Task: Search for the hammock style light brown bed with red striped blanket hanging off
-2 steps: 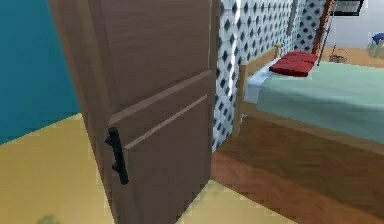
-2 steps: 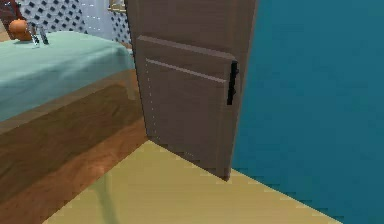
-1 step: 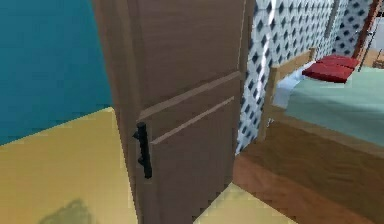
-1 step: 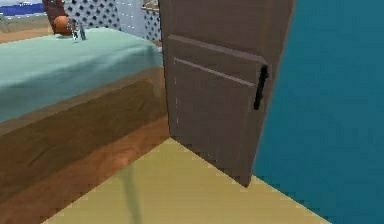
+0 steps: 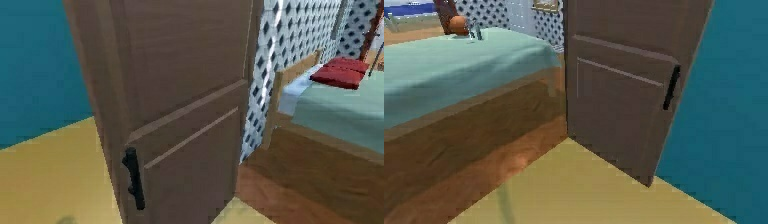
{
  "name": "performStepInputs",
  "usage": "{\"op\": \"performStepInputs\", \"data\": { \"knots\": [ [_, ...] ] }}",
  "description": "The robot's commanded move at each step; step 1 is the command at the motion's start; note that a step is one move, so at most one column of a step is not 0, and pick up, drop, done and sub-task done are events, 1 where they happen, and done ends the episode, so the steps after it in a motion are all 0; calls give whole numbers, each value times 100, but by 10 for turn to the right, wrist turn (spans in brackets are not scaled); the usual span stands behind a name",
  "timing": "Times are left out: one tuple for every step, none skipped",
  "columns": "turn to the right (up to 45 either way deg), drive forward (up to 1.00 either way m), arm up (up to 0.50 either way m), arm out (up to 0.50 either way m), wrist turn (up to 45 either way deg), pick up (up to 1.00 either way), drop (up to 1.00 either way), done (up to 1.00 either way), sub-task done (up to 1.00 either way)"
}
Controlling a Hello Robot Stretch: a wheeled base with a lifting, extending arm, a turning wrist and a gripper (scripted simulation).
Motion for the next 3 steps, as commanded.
{"op": "performStepInputs", "data": {
  "knots": [
    [450,0,0,0,0,0,0,0,0],
    [330,0,0,0,0,0,0,0,0],
    [0,100,0,0,0,0,0,0,0]
  ]
}}
